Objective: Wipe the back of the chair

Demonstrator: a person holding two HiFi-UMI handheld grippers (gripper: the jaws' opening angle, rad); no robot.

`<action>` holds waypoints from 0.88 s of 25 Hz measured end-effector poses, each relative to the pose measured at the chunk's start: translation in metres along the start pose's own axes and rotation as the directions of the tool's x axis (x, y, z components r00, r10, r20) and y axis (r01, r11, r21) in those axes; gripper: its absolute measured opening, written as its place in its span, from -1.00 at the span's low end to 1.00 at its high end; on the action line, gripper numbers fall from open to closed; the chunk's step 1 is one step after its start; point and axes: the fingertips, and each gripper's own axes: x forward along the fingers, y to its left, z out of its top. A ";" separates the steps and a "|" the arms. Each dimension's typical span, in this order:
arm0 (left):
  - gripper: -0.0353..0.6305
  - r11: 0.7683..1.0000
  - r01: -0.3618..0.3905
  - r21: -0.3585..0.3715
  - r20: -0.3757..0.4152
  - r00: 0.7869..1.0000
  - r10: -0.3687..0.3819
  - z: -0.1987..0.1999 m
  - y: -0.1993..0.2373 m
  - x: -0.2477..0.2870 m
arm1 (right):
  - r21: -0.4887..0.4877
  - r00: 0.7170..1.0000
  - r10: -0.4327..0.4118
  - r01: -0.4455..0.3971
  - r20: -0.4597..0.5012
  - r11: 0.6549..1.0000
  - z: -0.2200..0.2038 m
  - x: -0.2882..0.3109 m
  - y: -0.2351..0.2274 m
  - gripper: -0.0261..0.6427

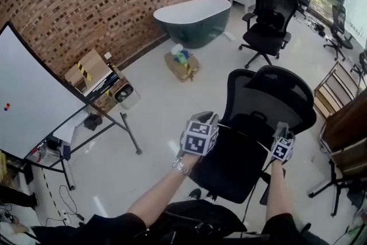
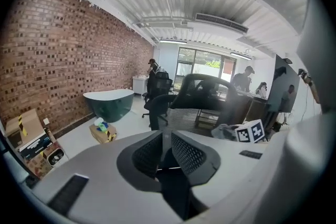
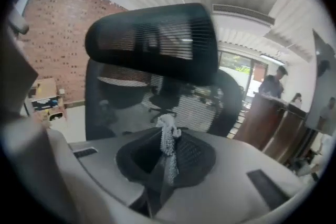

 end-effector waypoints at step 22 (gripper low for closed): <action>-0.72 0.998 0.053 0.024 -0.094 0.994 -0.050 -0.033 -0.059 0.000 | -0.057 0.998 0.026 -0.029 -0.056 0.998 0.021 0.045 0.002 -0.78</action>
